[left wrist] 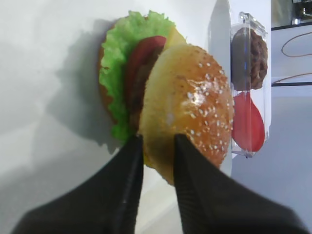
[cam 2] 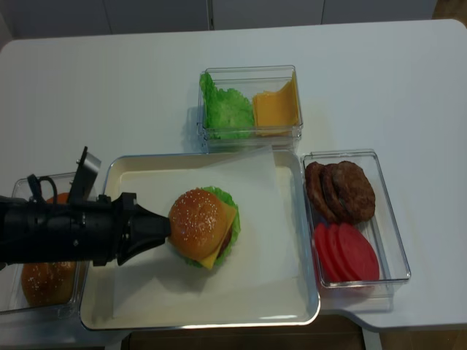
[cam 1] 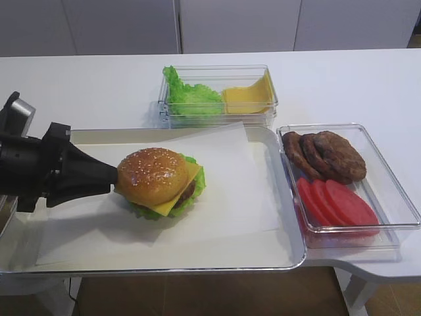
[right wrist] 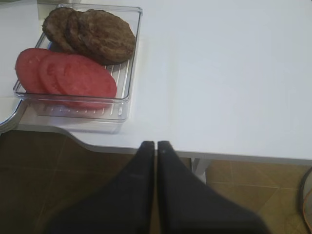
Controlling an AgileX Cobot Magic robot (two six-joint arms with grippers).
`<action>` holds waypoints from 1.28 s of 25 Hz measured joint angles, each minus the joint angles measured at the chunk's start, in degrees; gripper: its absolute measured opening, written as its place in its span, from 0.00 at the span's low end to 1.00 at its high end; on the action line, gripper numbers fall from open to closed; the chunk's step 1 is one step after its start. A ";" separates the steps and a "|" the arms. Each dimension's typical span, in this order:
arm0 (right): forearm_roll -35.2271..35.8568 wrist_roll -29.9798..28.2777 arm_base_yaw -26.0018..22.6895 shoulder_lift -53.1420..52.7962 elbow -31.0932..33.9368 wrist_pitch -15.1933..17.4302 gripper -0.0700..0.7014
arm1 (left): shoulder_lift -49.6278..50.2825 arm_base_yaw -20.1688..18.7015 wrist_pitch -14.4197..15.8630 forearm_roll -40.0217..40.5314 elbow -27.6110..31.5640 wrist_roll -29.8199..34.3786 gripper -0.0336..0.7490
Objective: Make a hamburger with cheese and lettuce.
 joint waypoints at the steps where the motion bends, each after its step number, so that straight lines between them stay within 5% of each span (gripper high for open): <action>1: 0.00 0.00 0.00 0.00 0.00 0.00 0.10 | 0.00 0.00 0.27 -0.22 0.00 0.00 0.25; 26: 0.00 0.00 0.00 0.00 0.00 0.00 0.10 | -2.80 0.00 2.15 -1.23 -3.98 3.20 0.25; 32: 0.00 0.00 0.00 0.00 0.00 0.00 0.10 | -5.32 0.00 0.32 8.27 -8.34 -3.06 0.25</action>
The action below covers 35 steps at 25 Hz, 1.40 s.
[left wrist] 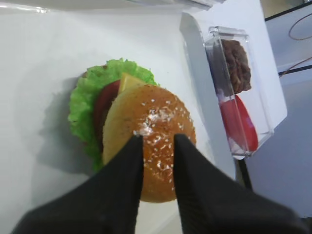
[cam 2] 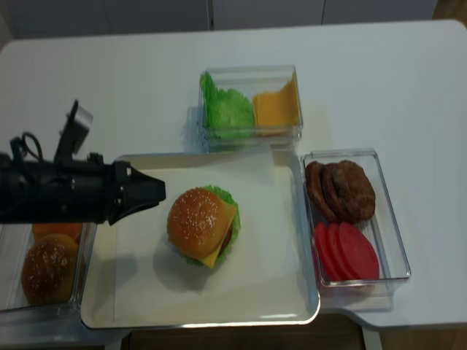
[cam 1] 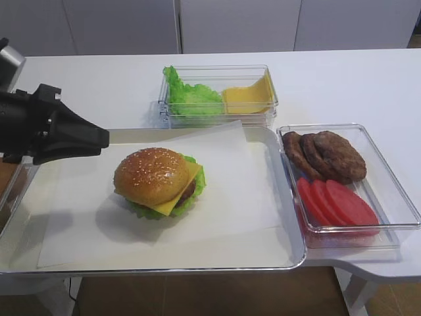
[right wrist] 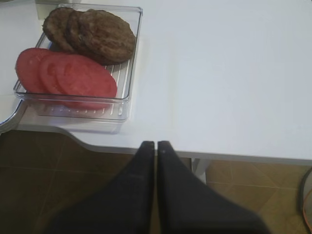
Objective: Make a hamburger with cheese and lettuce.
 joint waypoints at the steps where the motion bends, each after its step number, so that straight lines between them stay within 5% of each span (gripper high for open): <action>1: 0.00 0.00 0.00 0.00 0.00 0.00 0.10 | -0.49 0.00 -0.26 2.47 -0.91 -1.61 0.25; 15: 0.00 -0.11 0.00 0.00 0.00 0.00 0.10 | -11.83 0.00 -0.39 38.26 -9.81 -25.69 0.25; 24: 0.00 -0.11 0.00 0.00 0.00 0.00 0.10 | -21.53 0.00 5.69 55.41 -9.81 -37.30 0.33; 31: 0.00 -0.11 0.00 0.00 0.00 0.00 0.10 | -29.13 0.00 12.22 63.64 -9.81 -40.48 0.41; 35: 0.00 -0.11 0.00 0.00 0.00 0.00 0.10 | -34.00 0.00 13.25 68.14 -9.81 -44.20 0.42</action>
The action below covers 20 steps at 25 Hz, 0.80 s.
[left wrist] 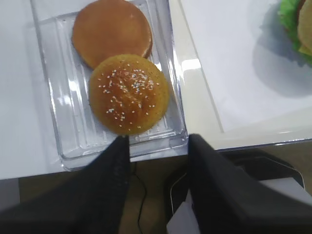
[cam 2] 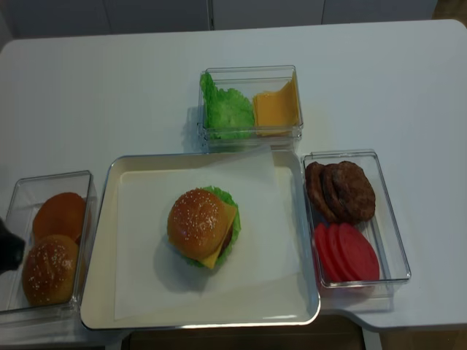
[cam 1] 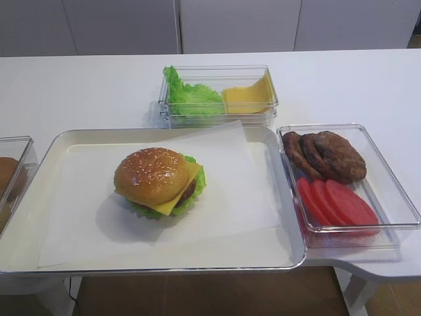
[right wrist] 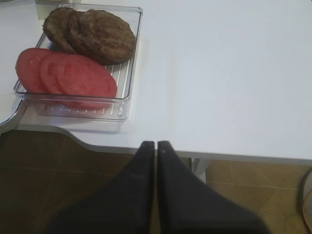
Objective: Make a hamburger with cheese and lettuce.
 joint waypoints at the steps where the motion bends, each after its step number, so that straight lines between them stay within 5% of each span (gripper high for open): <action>1: 0.00 0.00 0.00 0.00 0.00 0.00 0.10 | -1.50 0.00 0.12 0.30 0.00 -0.30 0.42; 20: 0.00 0.00 0.00 0.00 0.00 0.00 0.10 | -25.16 0.00 1.43 1.68 0.00 -4.78 0.42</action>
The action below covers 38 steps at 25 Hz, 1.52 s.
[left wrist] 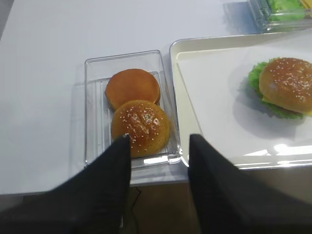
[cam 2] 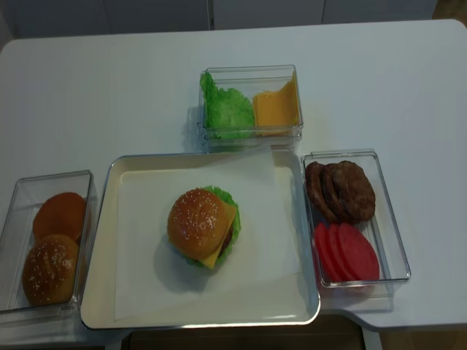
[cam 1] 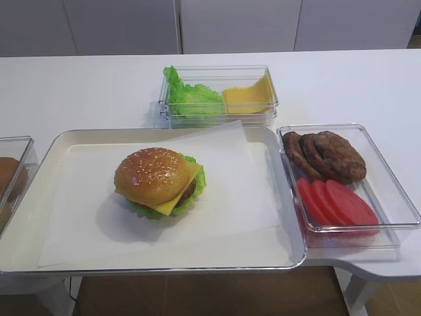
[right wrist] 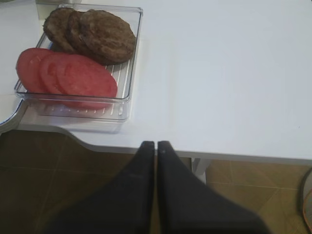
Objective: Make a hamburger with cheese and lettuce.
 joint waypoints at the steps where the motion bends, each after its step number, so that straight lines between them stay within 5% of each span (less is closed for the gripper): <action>1: 0.00 0.00 0.00 0.00 0.00 0.00 0.10 | -0.96 0.00 0.11 0.00 0.00 -0.52 0.42; 20: 0.00 0.21 0.00 0.00 0.00 0.00 0.10 | -15.53 0.00 0.87 0.09 0.03 -4.34 0.42; 38: 0.00 0.21 0.00 0.00 0.00 0.00 0.10 | -24.77 0.00 1.09 3.63 17.46 -6.83 0.42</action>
